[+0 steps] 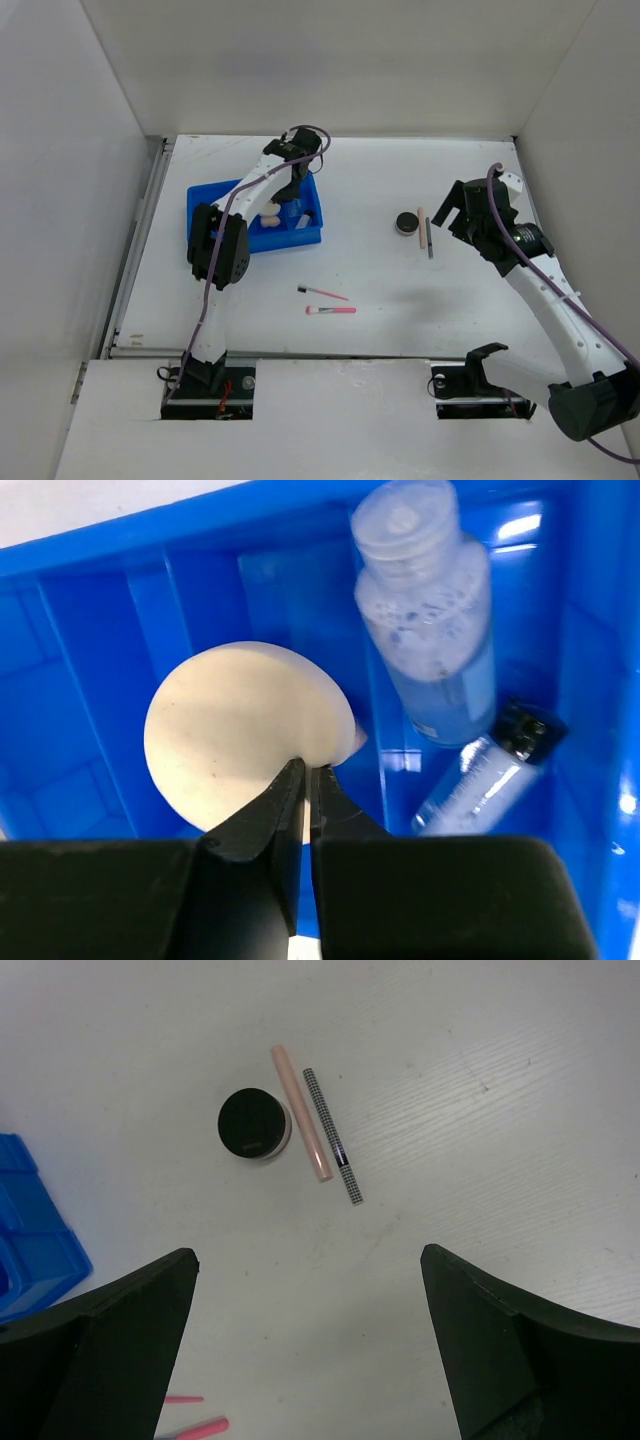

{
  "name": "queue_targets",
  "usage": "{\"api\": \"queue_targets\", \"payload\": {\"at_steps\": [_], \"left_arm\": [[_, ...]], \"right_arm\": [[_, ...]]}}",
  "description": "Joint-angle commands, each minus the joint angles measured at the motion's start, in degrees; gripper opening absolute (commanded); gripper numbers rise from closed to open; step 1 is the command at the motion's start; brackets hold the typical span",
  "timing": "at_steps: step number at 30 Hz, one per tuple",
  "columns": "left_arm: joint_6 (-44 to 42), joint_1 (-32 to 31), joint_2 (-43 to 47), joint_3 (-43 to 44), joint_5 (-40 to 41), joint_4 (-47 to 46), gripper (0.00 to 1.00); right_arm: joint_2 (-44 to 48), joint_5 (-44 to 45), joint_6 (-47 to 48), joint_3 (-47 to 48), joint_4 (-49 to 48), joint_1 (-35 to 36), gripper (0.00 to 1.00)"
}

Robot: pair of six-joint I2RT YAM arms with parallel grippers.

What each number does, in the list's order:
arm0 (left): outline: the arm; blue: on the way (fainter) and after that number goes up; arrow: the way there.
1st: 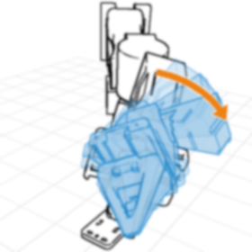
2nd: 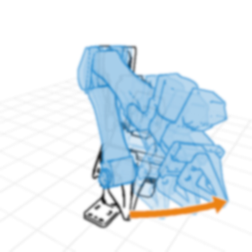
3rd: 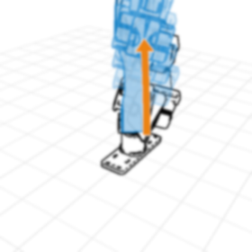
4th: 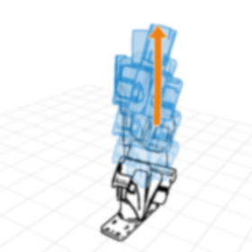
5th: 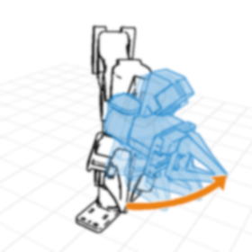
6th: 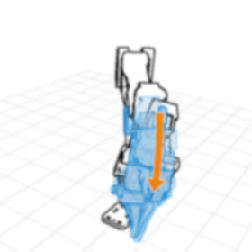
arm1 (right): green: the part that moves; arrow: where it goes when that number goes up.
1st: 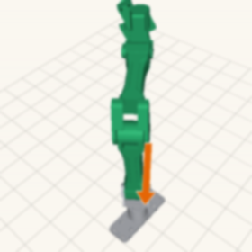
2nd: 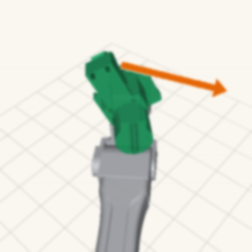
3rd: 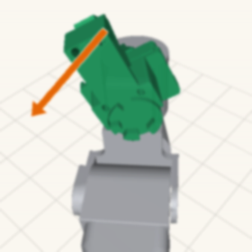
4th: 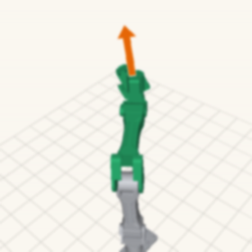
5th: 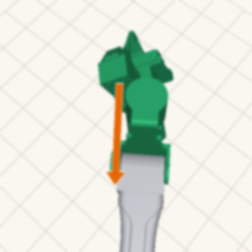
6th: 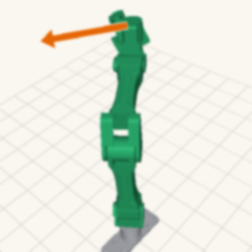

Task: Organize the makeup

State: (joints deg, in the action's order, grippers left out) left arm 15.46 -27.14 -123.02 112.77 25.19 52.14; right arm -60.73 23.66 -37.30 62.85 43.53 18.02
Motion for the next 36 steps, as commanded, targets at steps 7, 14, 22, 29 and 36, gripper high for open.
{"api": "queue_targets", "payload": {"at_steps": [7,14,22,29,36], "left_arm": [[0.18,0.86,2.87,2.81,1.54,1.04,0.54],[-0.35,0.24,12.09,-2.18,0.3,-0.28,0.62],[-0.35,0.86,17.03,-5.72,-0.23,-0.2,0.49],[4.92,8.93,19.21,-10.98,-6.99,0.51,0.35],[6.68,12.72,15.01,-10.82,-5.85,3.23,0.4]], "right_arm": [[0.88,1.65,0.65,0.78,0.24,-0.18,0.99],[0.88,1.13,0.65,0.78,0.24,-0.18,0.99],[0.88,0.6,0.65,0.26,-0.29,-0.18,0.99],[0.88,0.08,0.65,-0.88,-0.9,-0.18,0.99],[-1.4,-0.46,1.17,-0.89,-2.13,-0.18,0.99]]}}
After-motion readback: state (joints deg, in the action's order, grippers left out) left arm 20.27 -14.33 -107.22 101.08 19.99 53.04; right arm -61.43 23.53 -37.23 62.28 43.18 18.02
